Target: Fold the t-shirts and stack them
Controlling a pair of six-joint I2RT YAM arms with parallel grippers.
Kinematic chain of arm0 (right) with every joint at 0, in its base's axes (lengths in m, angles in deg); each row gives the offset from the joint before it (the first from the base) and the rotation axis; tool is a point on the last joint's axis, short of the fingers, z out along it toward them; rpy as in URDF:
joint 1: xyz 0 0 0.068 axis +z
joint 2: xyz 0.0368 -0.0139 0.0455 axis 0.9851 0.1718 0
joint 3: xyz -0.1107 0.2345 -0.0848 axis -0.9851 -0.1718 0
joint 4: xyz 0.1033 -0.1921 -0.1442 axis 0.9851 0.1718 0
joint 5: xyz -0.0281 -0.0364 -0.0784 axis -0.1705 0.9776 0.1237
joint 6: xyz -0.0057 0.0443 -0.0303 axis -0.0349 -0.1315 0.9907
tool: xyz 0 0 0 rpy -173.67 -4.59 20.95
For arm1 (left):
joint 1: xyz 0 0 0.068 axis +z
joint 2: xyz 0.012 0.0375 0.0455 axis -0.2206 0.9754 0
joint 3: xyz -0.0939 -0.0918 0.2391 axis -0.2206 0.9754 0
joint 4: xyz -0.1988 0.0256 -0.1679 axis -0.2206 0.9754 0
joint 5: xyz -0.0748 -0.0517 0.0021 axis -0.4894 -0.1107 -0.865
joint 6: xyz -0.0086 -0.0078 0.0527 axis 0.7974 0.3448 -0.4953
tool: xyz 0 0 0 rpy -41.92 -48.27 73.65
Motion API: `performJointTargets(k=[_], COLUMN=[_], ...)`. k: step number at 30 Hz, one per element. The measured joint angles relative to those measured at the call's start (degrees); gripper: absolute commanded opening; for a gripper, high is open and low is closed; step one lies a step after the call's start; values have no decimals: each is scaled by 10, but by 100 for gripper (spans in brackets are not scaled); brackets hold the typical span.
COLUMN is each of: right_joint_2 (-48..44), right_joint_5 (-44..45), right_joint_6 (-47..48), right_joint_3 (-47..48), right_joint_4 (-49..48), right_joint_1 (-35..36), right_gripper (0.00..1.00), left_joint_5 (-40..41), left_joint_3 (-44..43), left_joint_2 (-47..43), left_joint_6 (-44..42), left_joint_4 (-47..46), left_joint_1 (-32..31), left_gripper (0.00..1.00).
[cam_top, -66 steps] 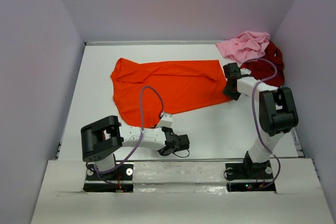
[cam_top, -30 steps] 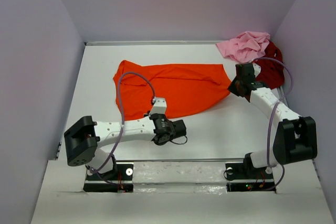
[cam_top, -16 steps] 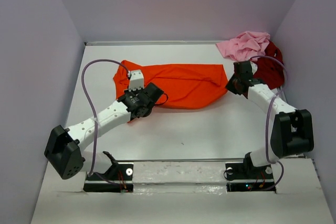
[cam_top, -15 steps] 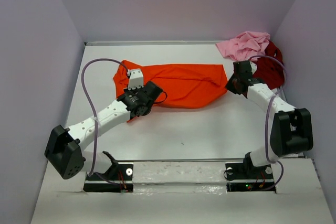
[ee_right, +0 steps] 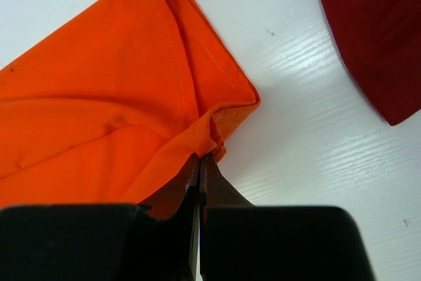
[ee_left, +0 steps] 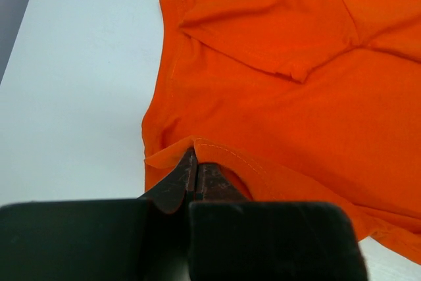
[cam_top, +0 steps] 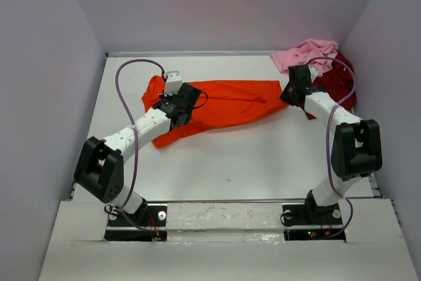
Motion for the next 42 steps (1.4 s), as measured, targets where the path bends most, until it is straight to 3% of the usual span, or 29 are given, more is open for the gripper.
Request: performJointTargets(k=[22,28,40,41,42], right_joint_2=[135,167,240,246,255], right_joint_5=[9,6,6,6,7], right_joint_6=[8,10,25,25,28], right_joint_3=[98,137,249,256,264], right_joint_4=[-1,0,8,8,10], right_joint_1=[0,0,0,0,0], right_gripper=[0,0,0,3,22], left_joint_5=[45,45,51,51,53], left_joint_3=[-123,-163,-181,-182,-183], left_joint_2=[130,203,263,268,274], left_joint_6=[-87,-97,-104,-104,-104], left_joint_4=[-63,-73,-87,-89,-91], left_joint_1=[92,99,104,105,108], left_gripper=[0,0,0,0,0])
